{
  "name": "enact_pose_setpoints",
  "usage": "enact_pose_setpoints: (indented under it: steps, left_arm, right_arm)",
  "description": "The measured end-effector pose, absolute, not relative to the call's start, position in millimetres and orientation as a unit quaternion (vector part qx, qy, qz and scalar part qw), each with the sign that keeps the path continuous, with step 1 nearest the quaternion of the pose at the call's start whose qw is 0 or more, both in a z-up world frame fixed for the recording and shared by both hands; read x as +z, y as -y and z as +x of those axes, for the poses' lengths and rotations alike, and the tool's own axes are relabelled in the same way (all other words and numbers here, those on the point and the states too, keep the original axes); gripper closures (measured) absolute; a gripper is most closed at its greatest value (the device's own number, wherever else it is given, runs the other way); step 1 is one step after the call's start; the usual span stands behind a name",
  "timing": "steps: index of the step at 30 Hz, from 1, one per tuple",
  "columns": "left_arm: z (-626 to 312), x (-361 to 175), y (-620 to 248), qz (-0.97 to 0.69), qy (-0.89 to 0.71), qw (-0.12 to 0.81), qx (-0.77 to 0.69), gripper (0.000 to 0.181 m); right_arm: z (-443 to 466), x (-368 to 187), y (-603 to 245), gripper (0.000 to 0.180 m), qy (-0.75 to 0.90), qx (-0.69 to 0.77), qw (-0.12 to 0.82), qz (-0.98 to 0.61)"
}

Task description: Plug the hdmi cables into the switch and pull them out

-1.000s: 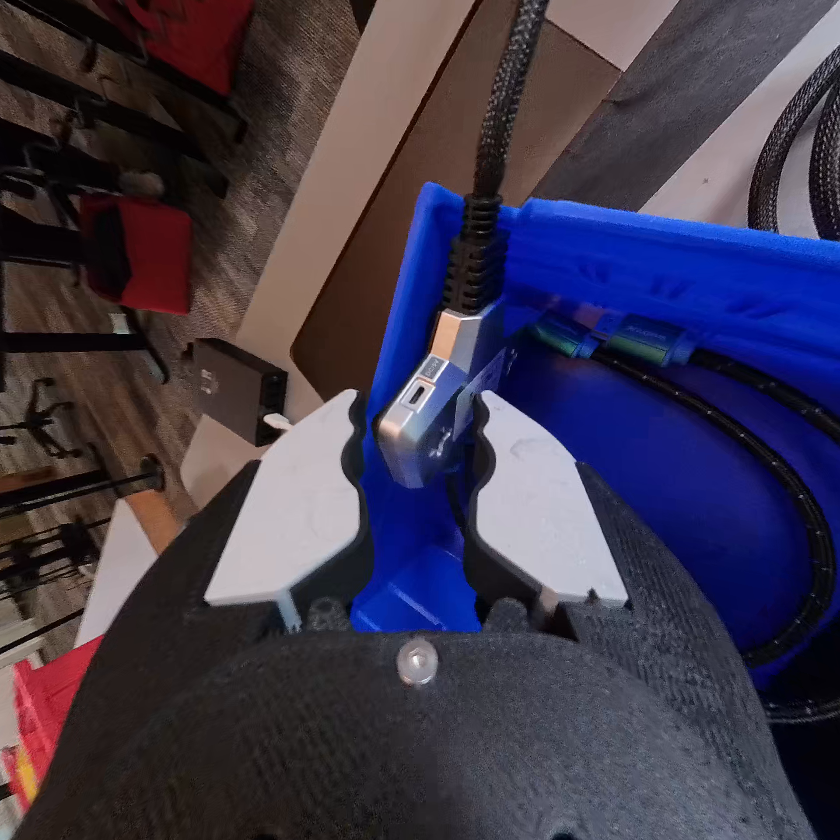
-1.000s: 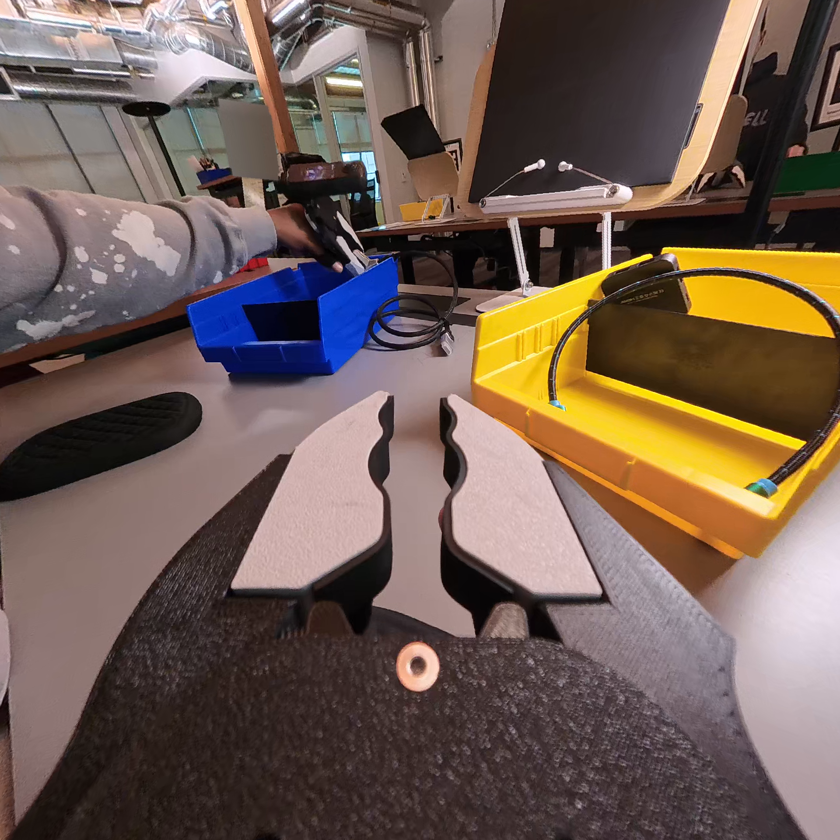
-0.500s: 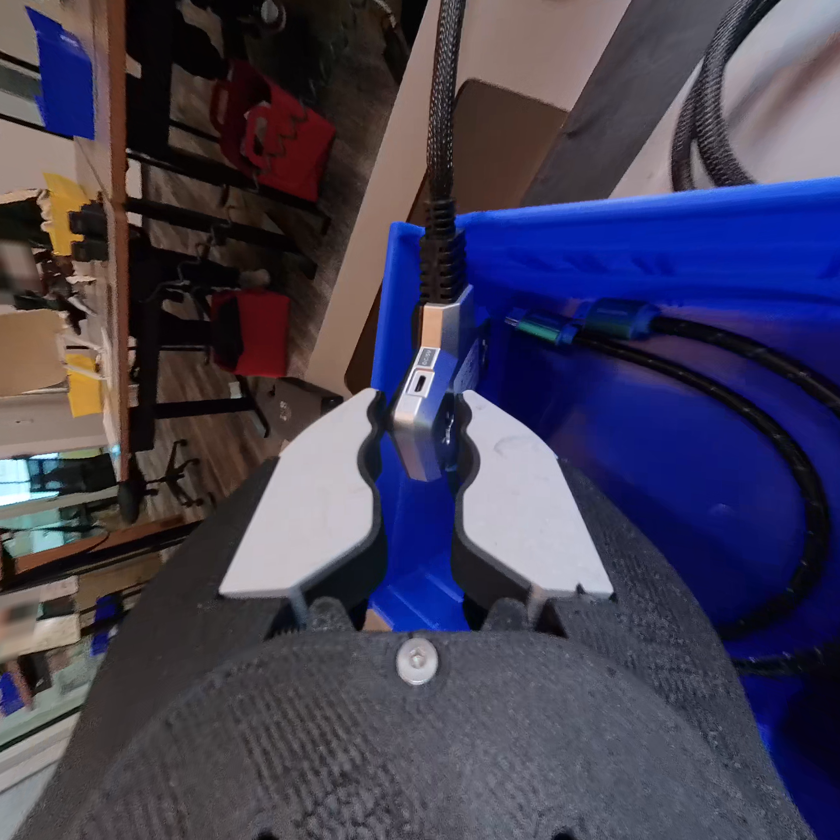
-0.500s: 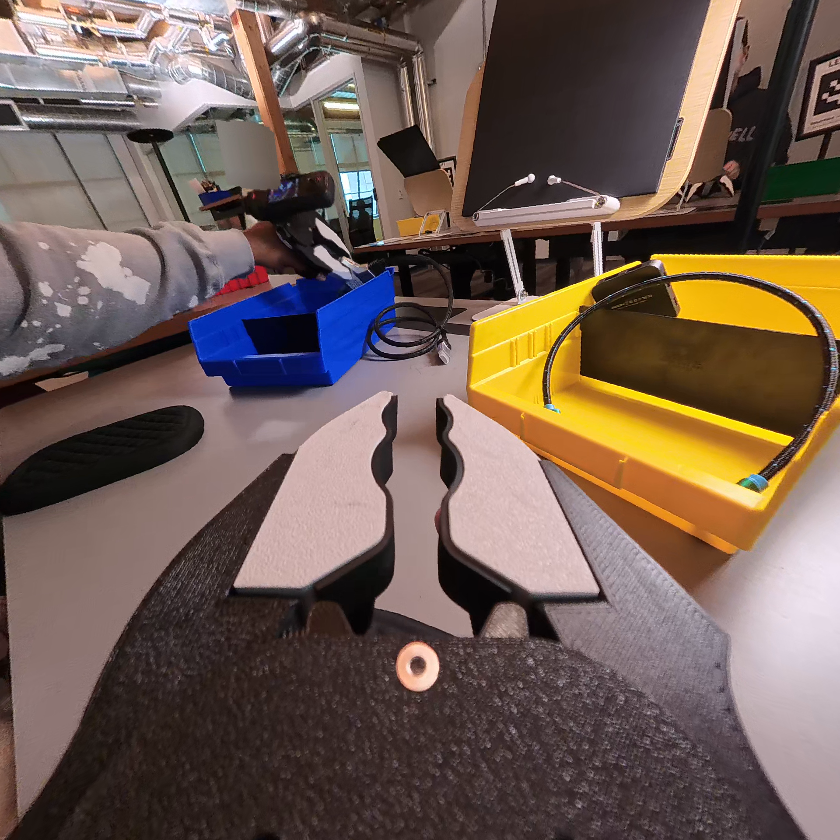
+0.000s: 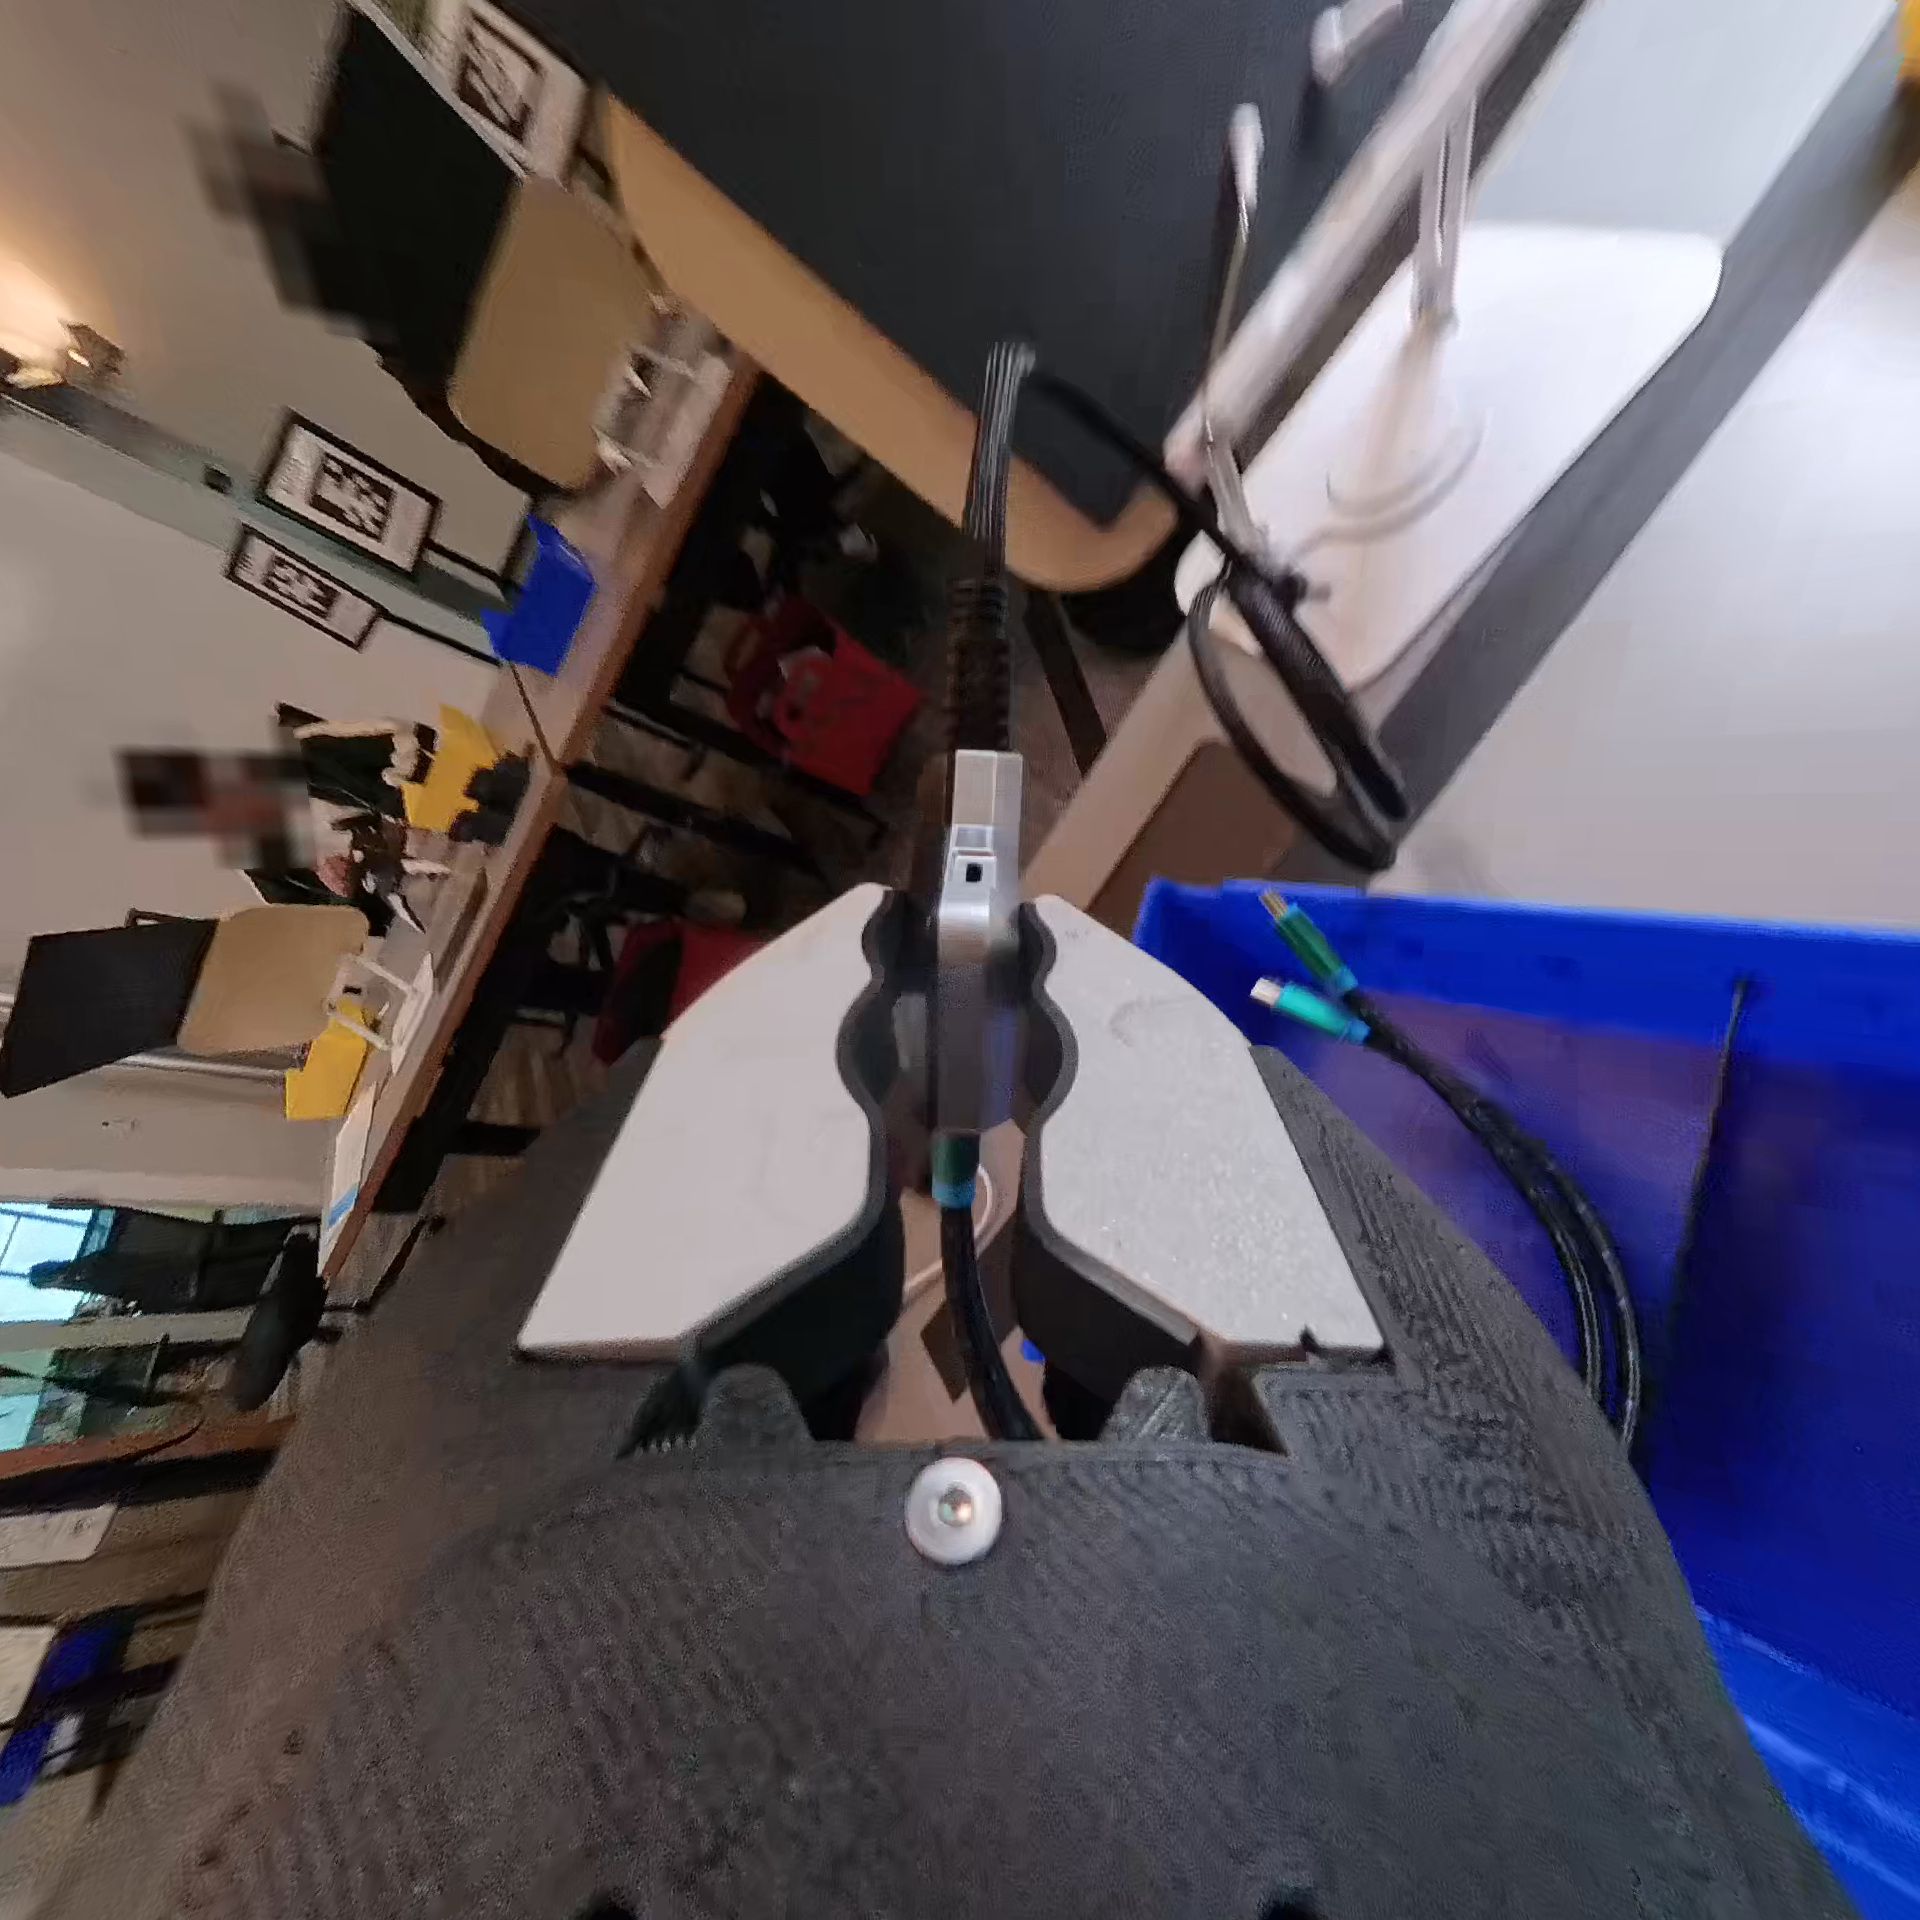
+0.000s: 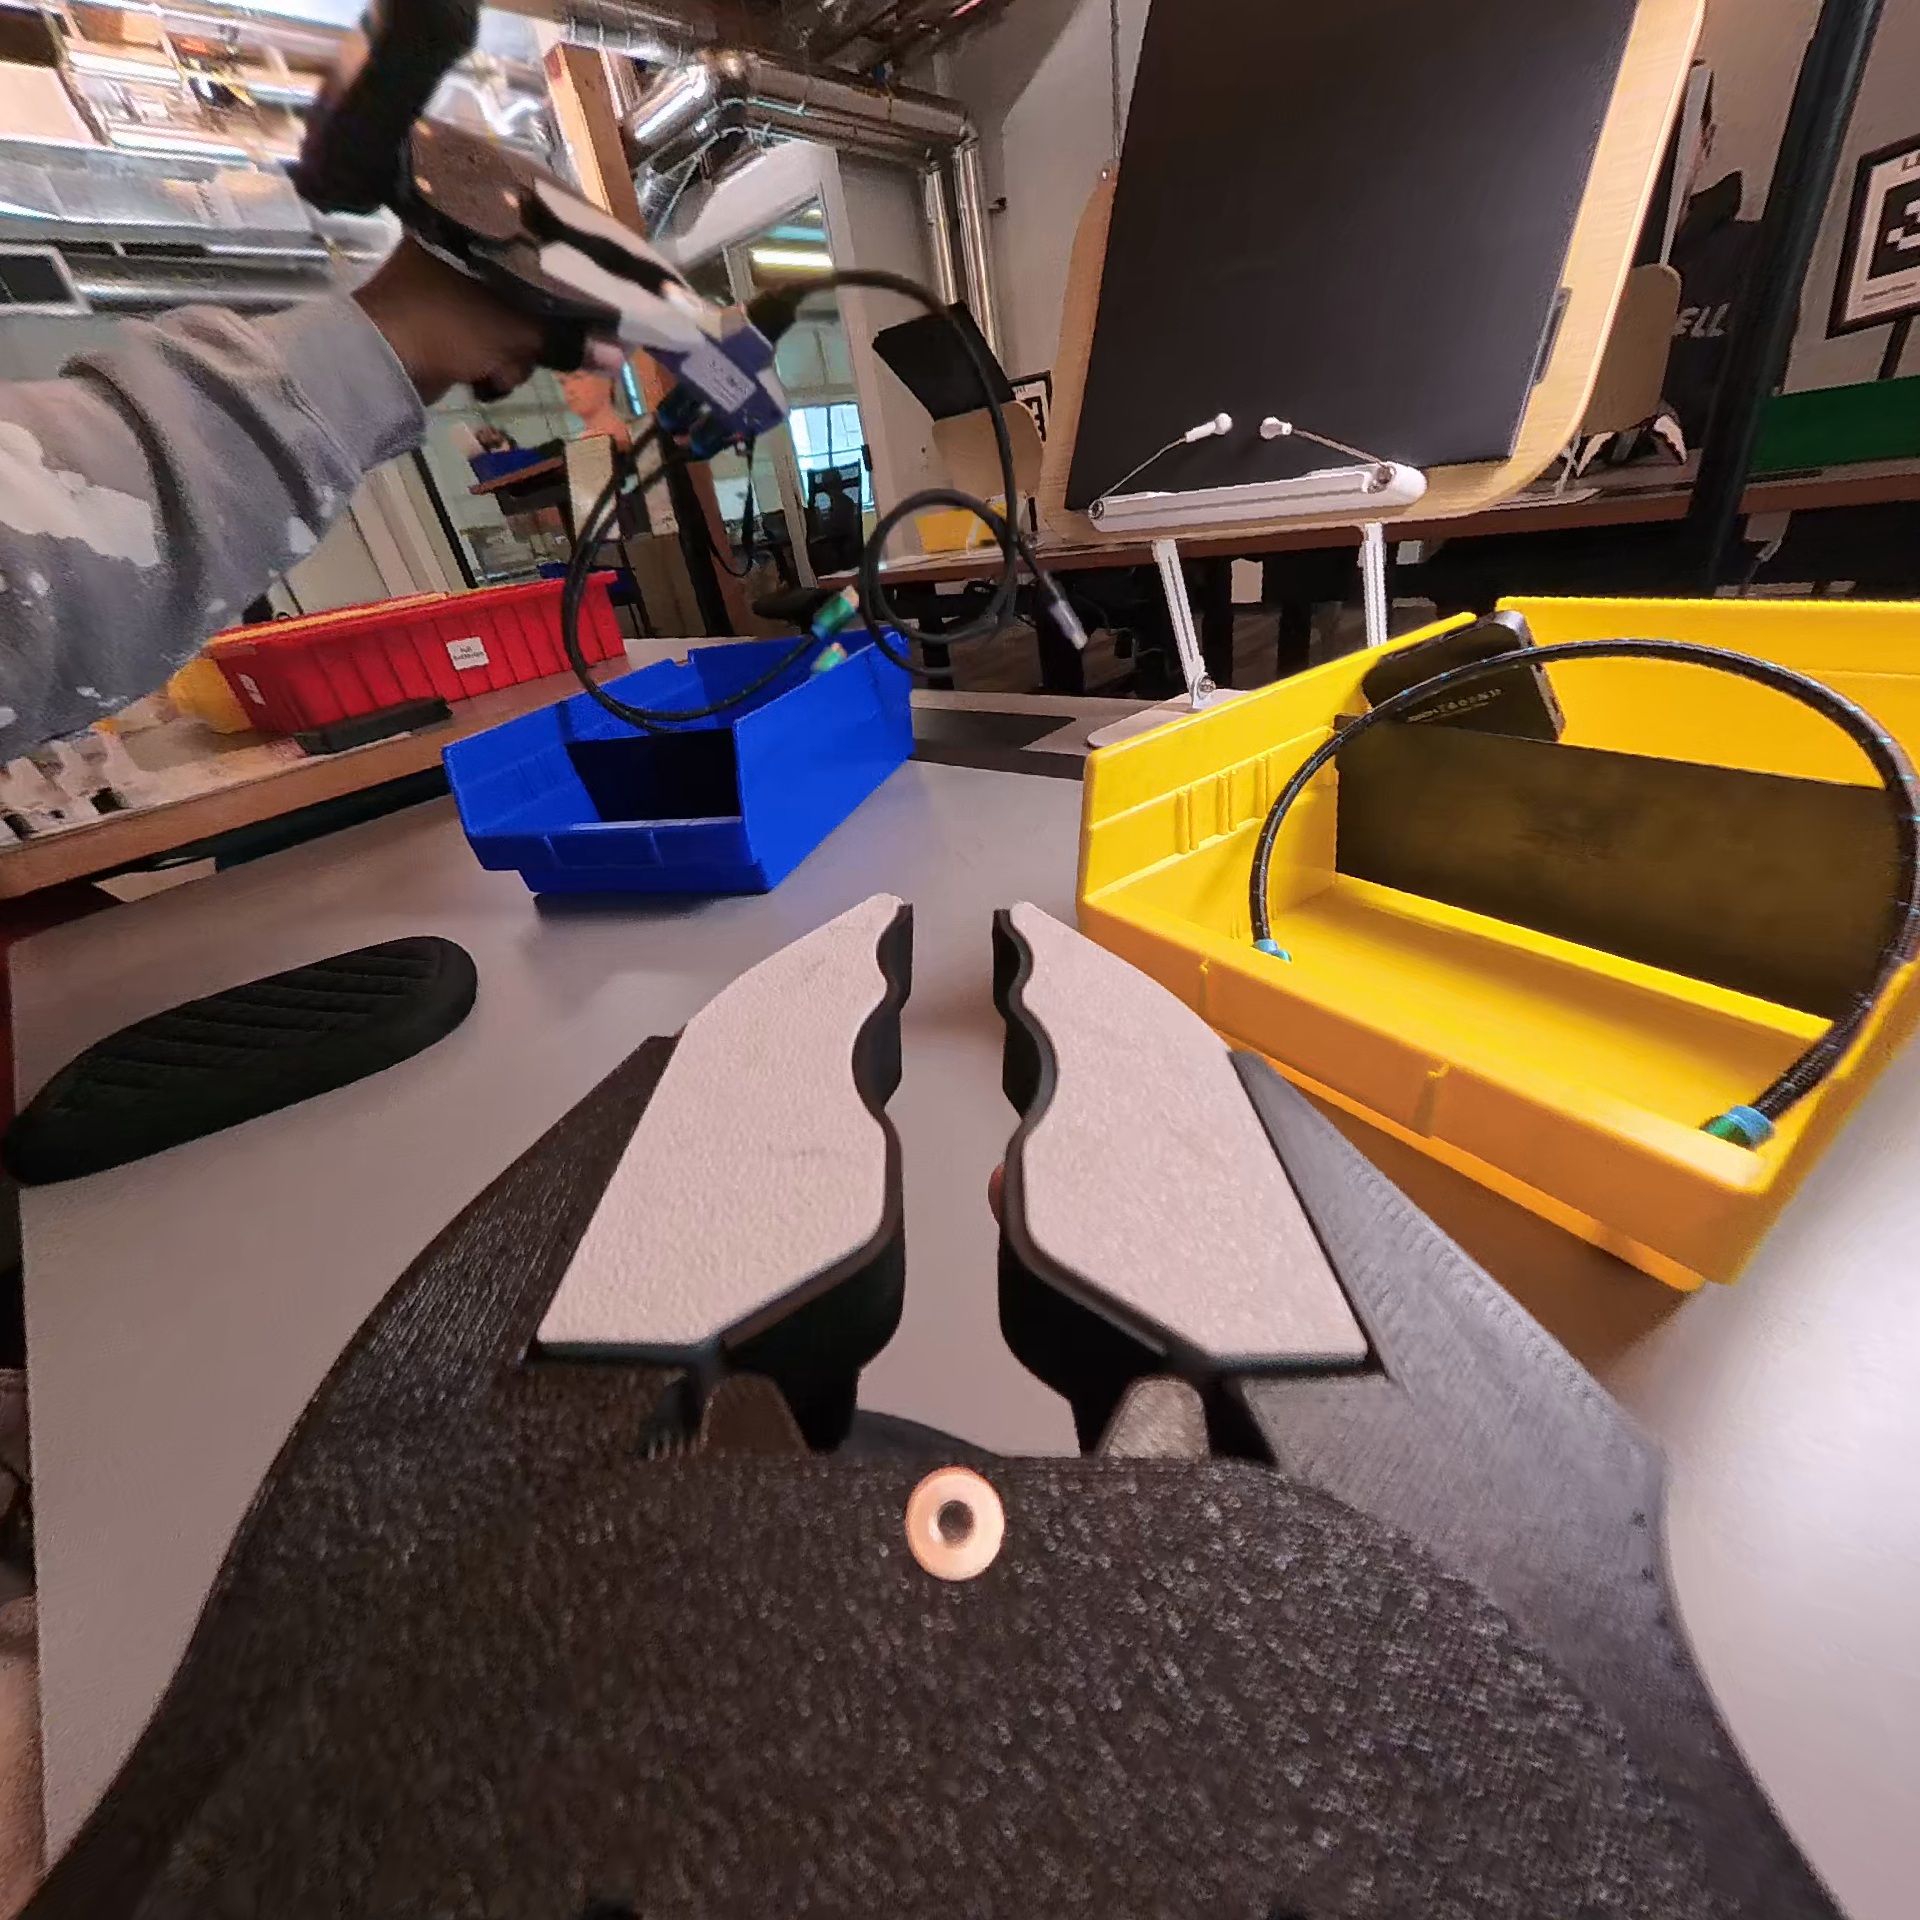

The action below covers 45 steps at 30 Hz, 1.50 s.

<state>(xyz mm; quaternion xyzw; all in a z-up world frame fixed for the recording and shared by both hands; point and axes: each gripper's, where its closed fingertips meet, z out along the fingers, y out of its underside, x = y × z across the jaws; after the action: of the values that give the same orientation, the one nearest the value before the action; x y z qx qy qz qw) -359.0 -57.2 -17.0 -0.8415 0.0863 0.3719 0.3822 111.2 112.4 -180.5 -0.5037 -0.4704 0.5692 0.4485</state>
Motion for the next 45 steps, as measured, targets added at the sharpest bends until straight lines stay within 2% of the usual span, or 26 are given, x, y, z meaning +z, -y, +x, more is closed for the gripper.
enact_pose_setpoints:
  steps: [4, 8, 14, 19, 24, 27, 30, 34, 40, 45]
  left_arm:
    - [-326, 40, 56, -0.799, -0.075, 0.484, 0.348, 0.159]
    - [-273, 72, 39, -0.774, -0.093, 0.561, 0.278, 0.159]
    - [-166, 74, -3, -0.753, -0.179, 0.611, 0.166, 0.16]
    - [-79, 75, -24, -0.706, -0.228, 0.667, 0.069, 0.159]
    - [-29, 71, -29, -0.641, -0.224, 0.734, -0.027, 0.159]
    - [-19, 53, -34, -0.615, -0.201, 0.757, -0.089, 0.16]
    - [-22, 27, -39, -0.607, -0.172, 0.756, -0.172, 0.16]
    - [-24, -7, -37, -0.65, -0.176, 0.695, -0.252, 0.156]
    - [-12, -47, -38, -0.735, -0.238, 0.615, -0.16, 0.151]
    - [5, -77, -49, -0.774, -0.286, 0.561, -0.07, 0.152]
  right_arm:
    - [101, -158, -101, 0.166, 0.478, 0.588, 0.445, -0.477]
    - [74, -119, -75, 0.164, 0.509, 0.616, 0.421, -0.429]
    - [5, -55, -37, 0.157, 0.558, 0.622, 0.418, -0.358]
    - [-33, 1, -35, 0.137, 0.534, 0.638, 0.418, -0.365]
    - [-45, 19, -43, 0.122, 0.532, 0.641, 0.424, -0.355]
    - [-39, 10, -41, 0.134, 0.556, 0.65, 0.411, -0.315]
    - [-33, -12, -46, 0.145, 0.606, 0.608, 0.418, -0.297]
    - [-24, -37, -52, 0.155, 0.72, 0.491, 0.389, -0.299]
    - [-10, -65, -60, 0.156, 0.868, 0.278, 0.307, -0.273]
    - [5, -74, -50, 0.156, 0.927, 0.196, 0.188, -0.26]
